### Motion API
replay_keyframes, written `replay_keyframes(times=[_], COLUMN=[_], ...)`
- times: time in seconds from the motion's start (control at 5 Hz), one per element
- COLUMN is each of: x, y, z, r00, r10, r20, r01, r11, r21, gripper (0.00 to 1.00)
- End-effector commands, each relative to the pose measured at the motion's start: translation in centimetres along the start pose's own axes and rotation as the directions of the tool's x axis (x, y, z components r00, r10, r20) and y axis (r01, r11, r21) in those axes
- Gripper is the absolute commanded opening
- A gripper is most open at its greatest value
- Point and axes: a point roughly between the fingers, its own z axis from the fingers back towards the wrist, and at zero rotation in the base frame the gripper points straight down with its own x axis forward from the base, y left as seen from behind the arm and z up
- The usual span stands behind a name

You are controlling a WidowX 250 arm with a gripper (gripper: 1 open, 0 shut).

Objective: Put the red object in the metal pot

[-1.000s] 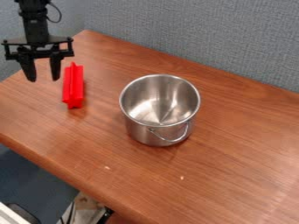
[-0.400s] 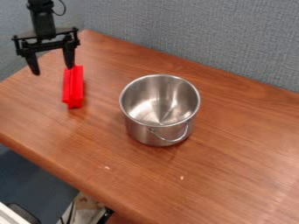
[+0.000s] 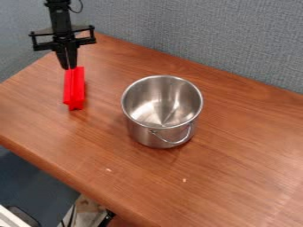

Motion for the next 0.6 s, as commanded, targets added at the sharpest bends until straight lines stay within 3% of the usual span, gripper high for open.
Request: replay_keyframes(times=[0.0, 0.4], x=[1.1, -1.4], y=[0.2, -0.7], z=[0.5, 3.8], r00=[0.999, 0.987], r10=[-0.007, -0.148], r20=[0.042, 0.068], r01=[0.008, 0.154], r11=[1.0, 0.984], r21=[-0.023, -0.093], gripper=[0.0, 0.0])
